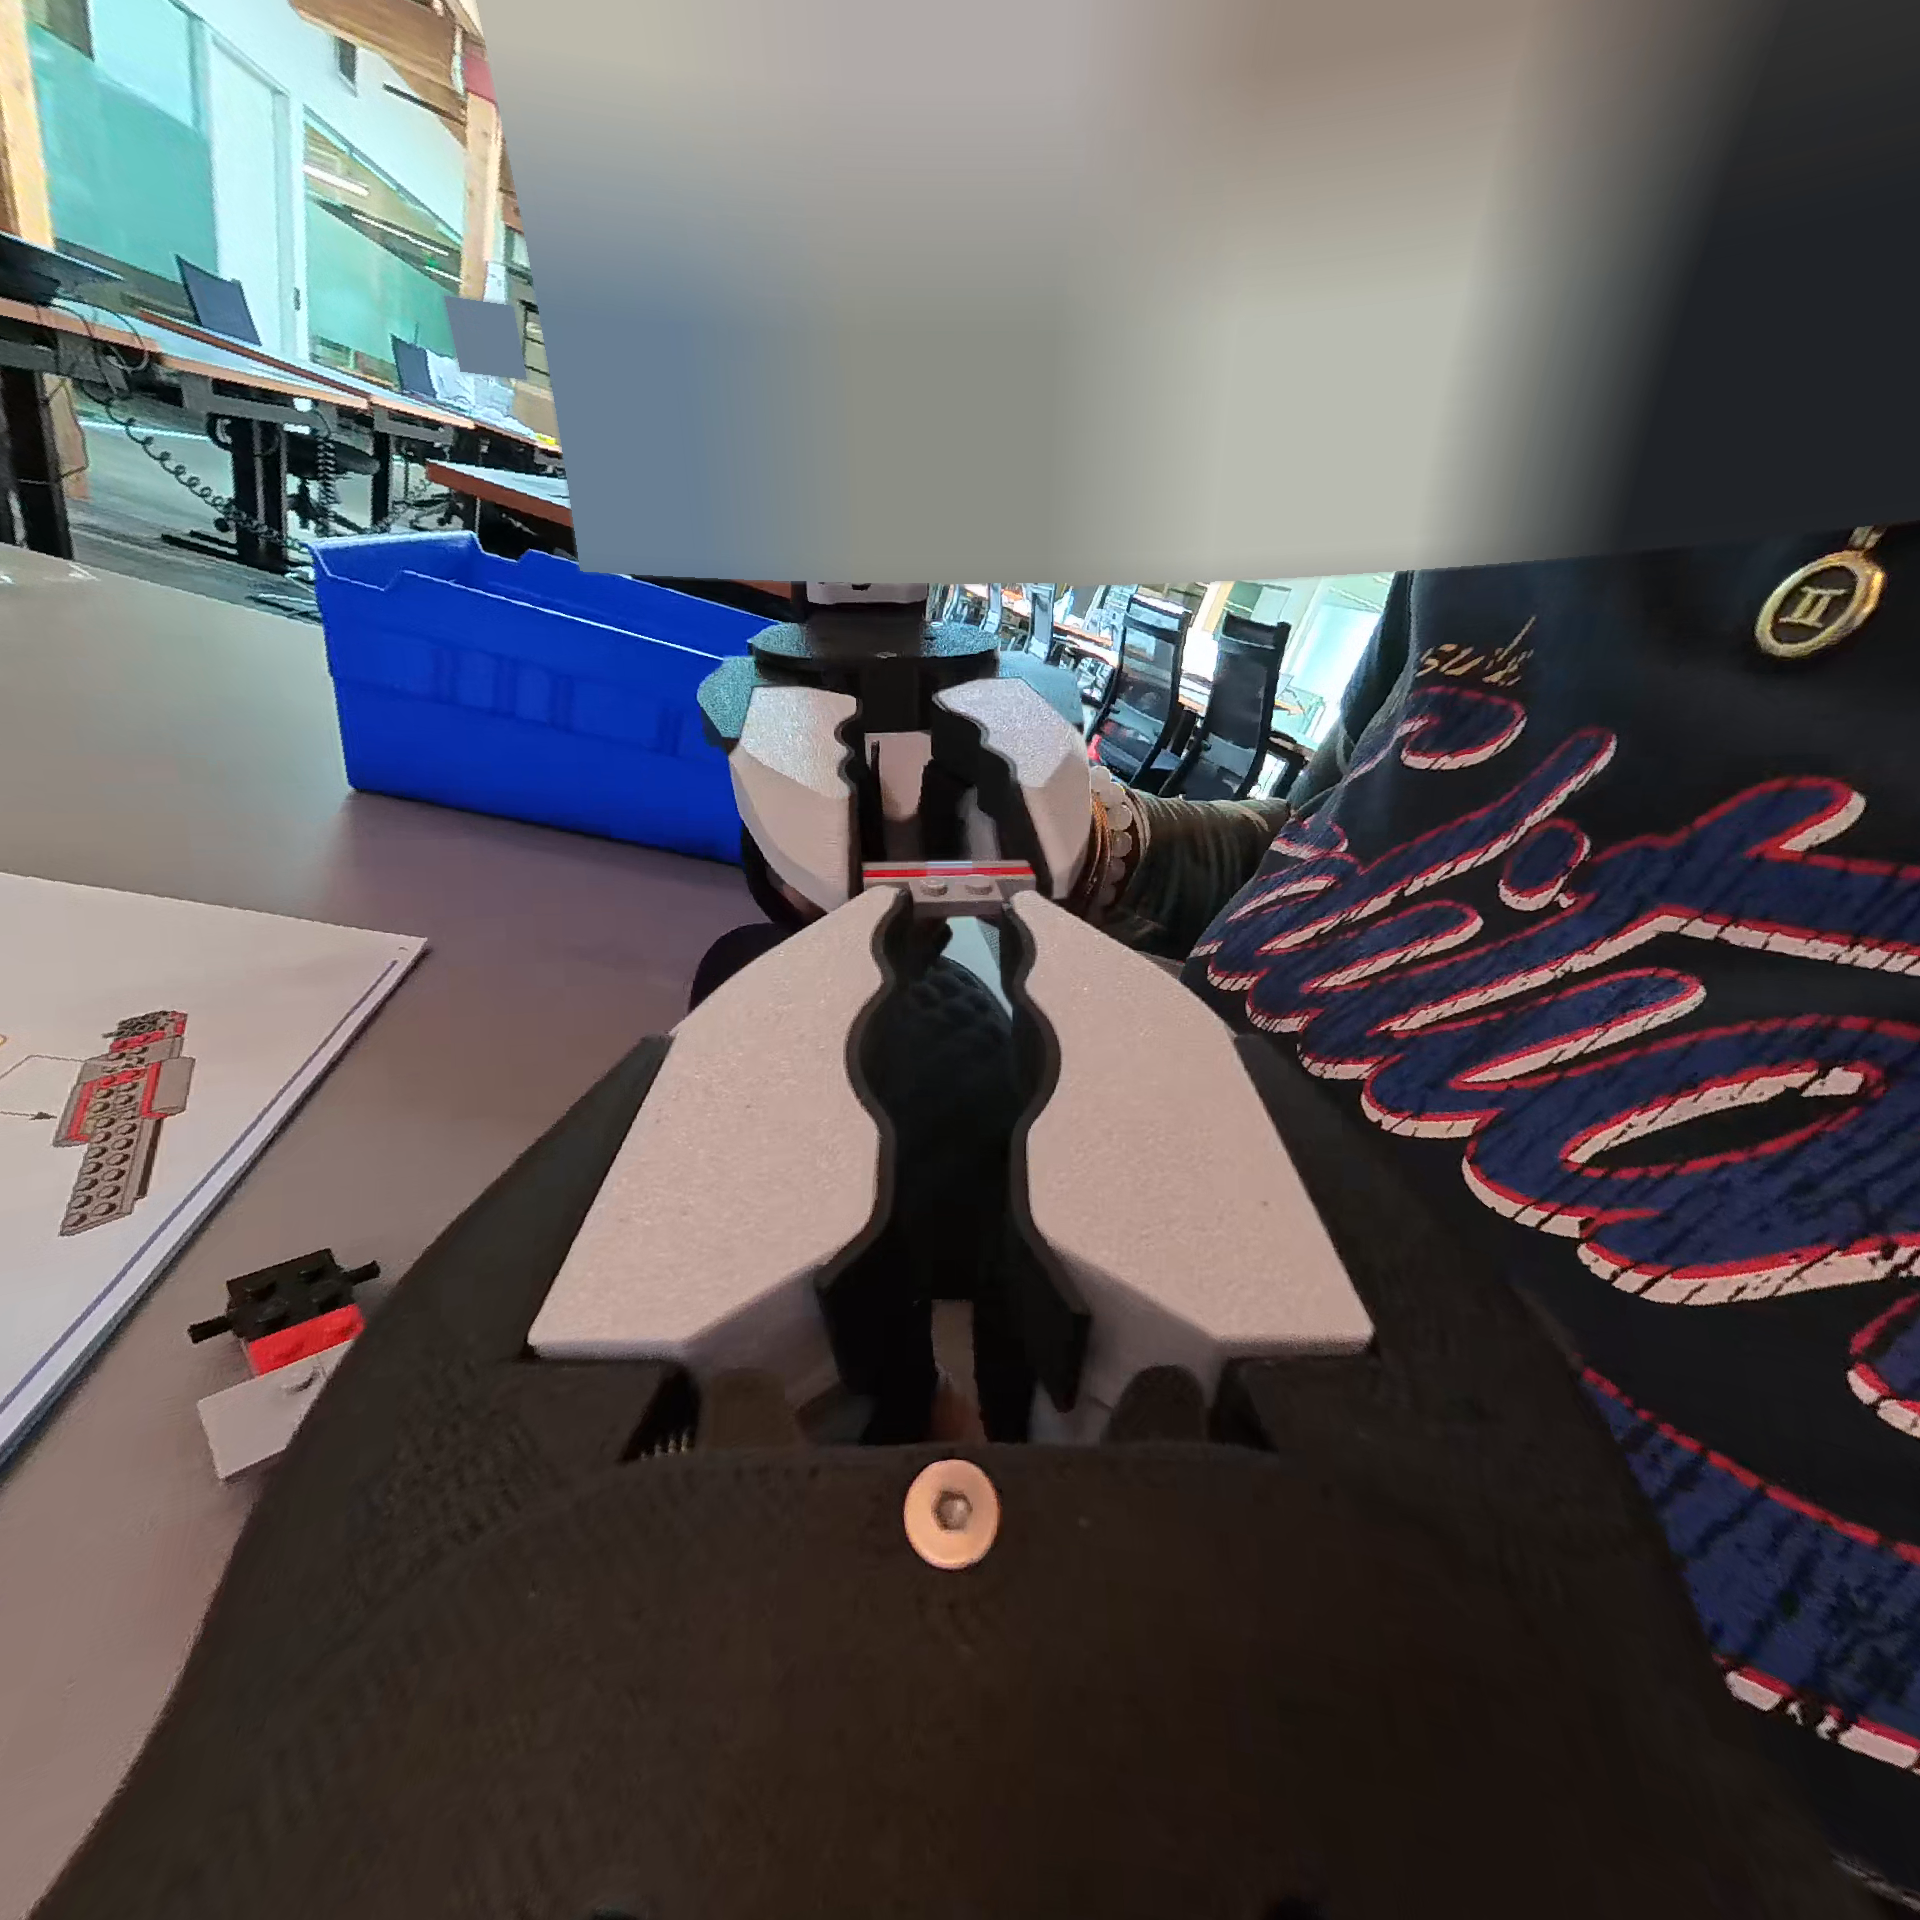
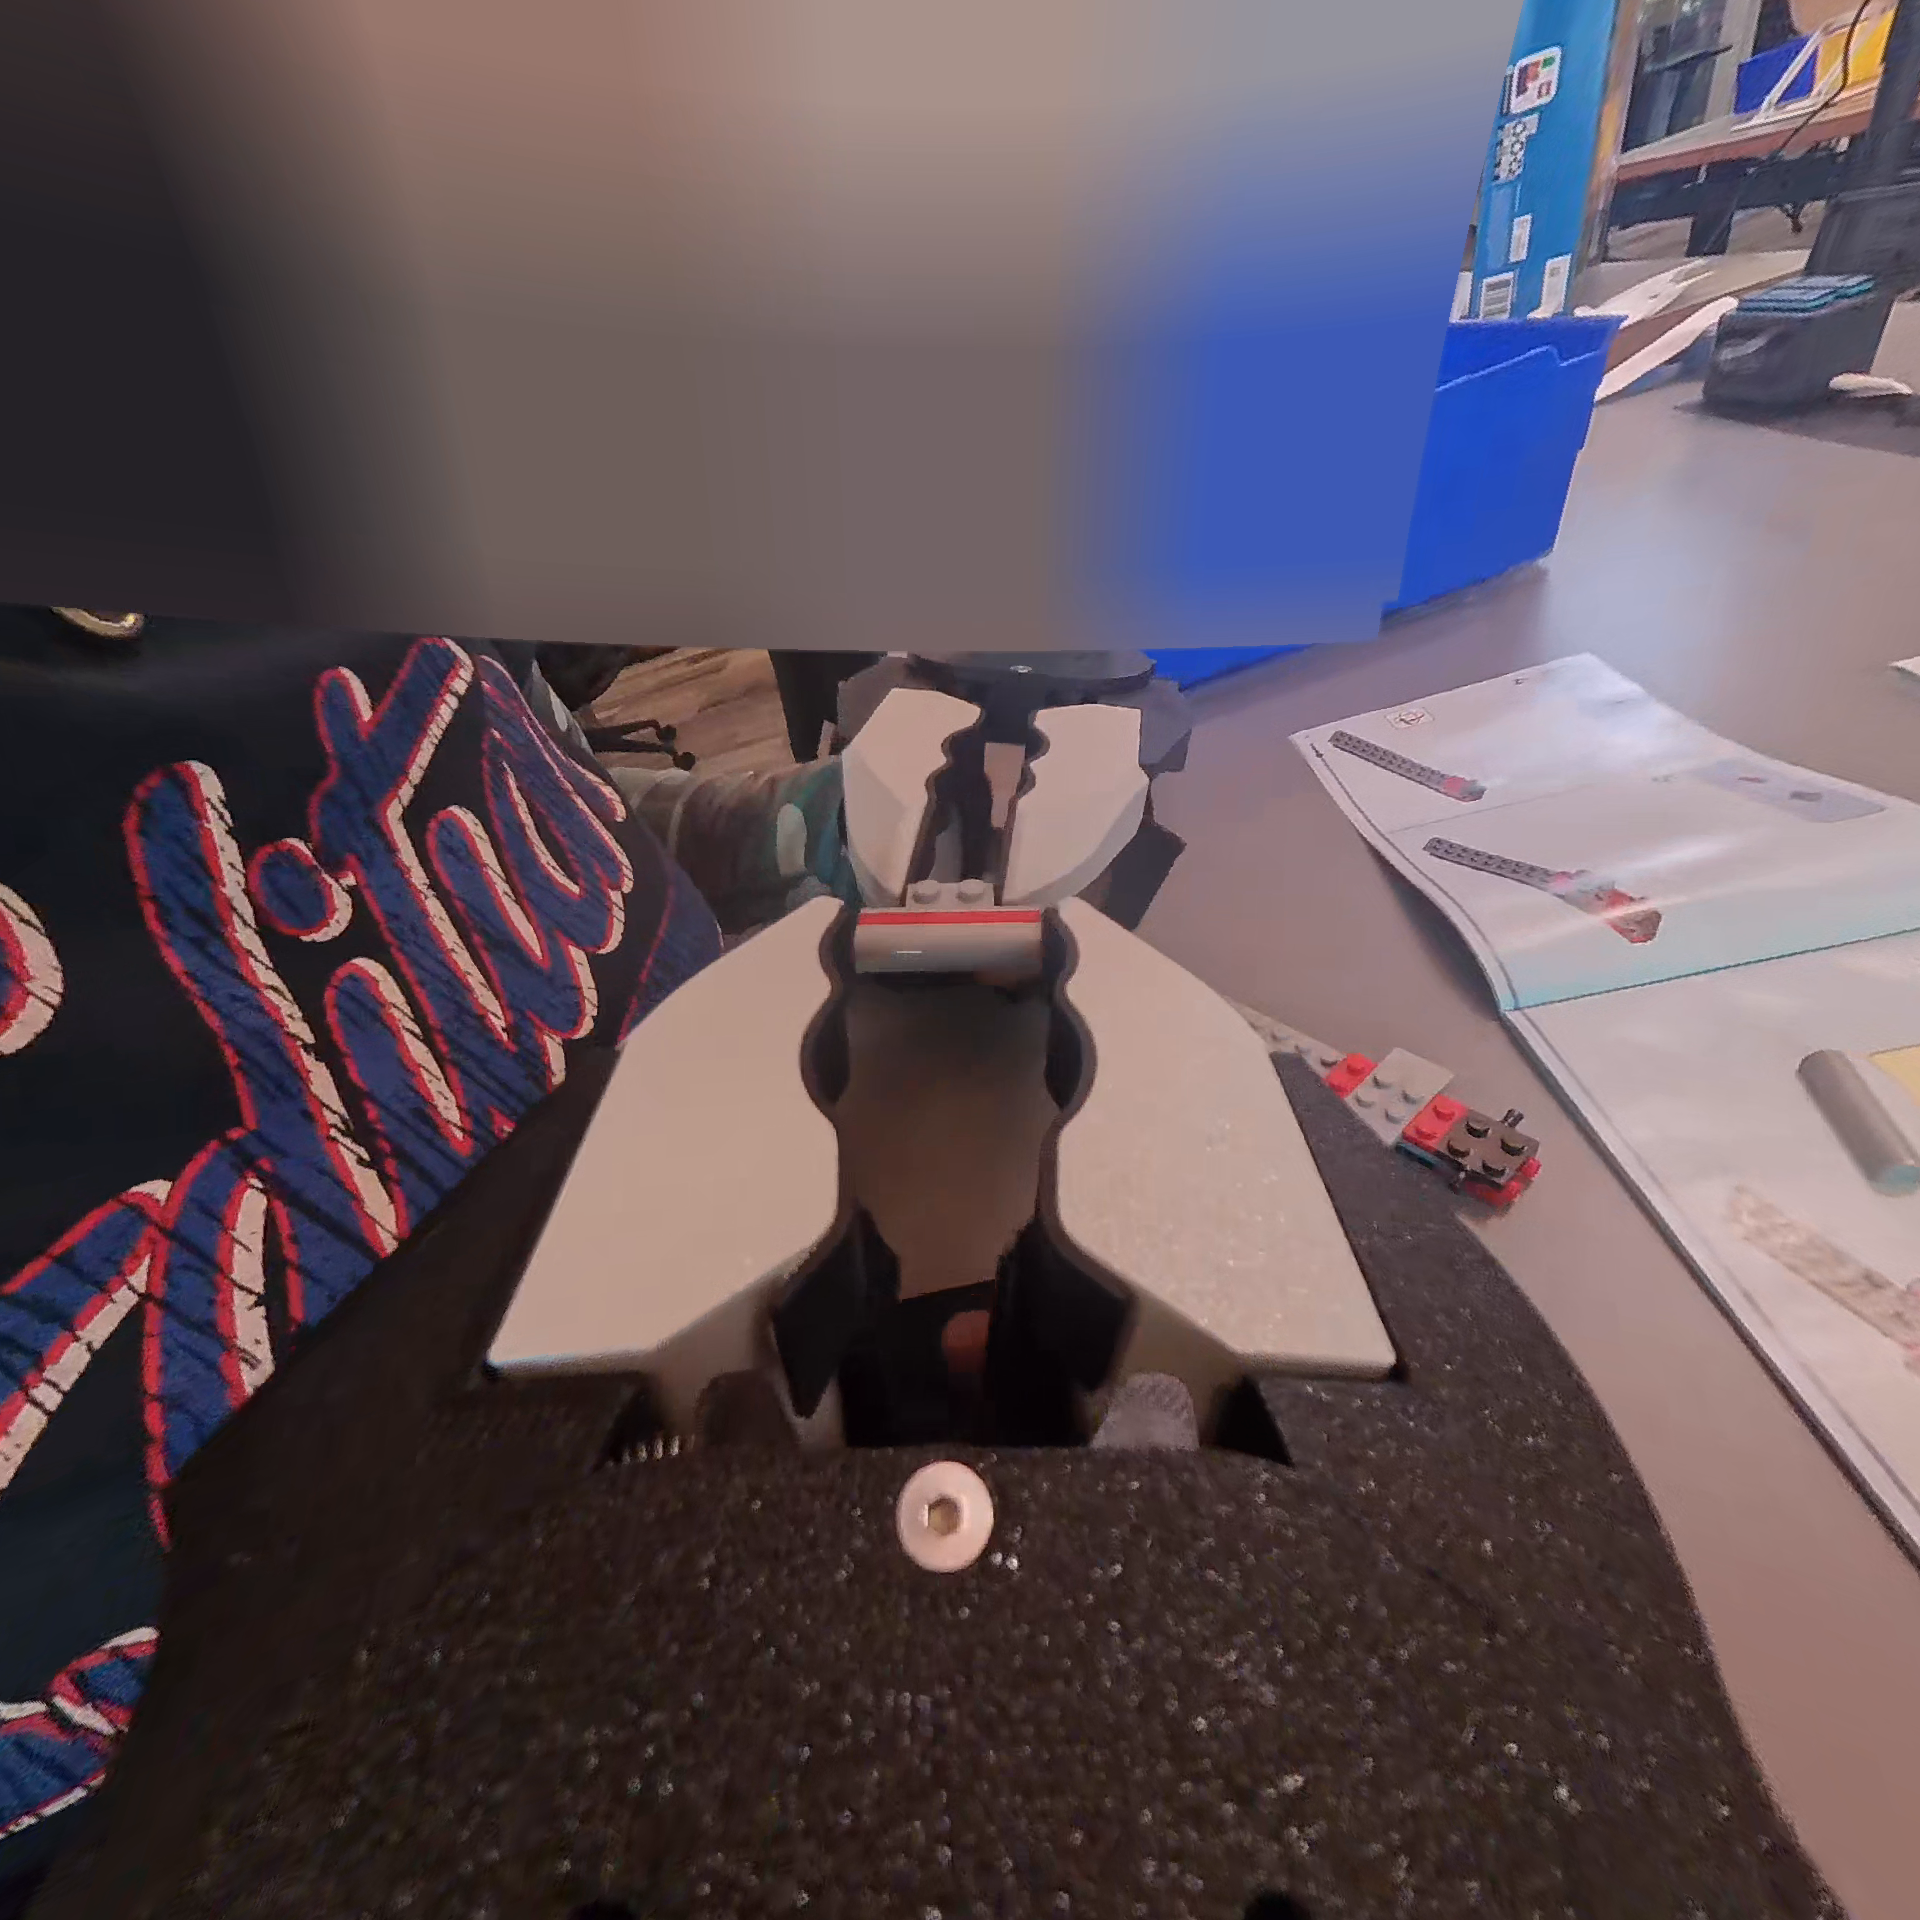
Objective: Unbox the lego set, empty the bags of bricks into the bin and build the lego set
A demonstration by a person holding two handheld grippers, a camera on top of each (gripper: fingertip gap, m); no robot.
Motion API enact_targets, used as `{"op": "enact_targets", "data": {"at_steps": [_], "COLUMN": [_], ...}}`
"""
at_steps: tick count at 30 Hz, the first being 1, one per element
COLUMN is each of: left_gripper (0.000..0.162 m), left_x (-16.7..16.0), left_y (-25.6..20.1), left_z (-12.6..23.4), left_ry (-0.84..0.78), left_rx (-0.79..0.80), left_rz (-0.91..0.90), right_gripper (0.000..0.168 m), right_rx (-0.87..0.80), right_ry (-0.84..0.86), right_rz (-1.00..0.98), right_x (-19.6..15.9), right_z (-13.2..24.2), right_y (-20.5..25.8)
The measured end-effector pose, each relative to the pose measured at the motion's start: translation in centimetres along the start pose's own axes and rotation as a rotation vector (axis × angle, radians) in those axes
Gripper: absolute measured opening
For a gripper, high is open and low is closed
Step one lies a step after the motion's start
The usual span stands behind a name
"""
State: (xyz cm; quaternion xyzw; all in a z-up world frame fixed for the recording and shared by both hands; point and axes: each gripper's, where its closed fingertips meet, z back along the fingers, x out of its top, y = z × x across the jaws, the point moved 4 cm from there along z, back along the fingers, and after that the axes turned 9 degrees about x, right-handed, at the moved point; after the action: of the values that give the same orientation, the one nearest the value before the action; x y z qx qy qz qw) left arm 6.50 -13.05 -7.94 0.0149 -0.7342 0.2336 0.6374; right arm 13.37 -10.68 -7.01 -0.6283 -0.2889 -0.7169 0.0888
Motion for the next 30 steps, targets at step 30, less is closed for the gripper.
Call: {"op": "enact_targets", "data": {"at_steps": [30], "left_gripper": [0.032], "left_x": [-5.6], "left_y": [7.8], "left_z": [4.1], "left_ry": [0.847], "left_rx": [0.747], "left_rz": [-0.080], "right_gripper": [0.034], "right_rx": [-0.708], "right_ry": [-0.051], "right_rz": [0.239], "right_x": [-1.7], "right_z": [3.6], "right_y": [-2.7]}}
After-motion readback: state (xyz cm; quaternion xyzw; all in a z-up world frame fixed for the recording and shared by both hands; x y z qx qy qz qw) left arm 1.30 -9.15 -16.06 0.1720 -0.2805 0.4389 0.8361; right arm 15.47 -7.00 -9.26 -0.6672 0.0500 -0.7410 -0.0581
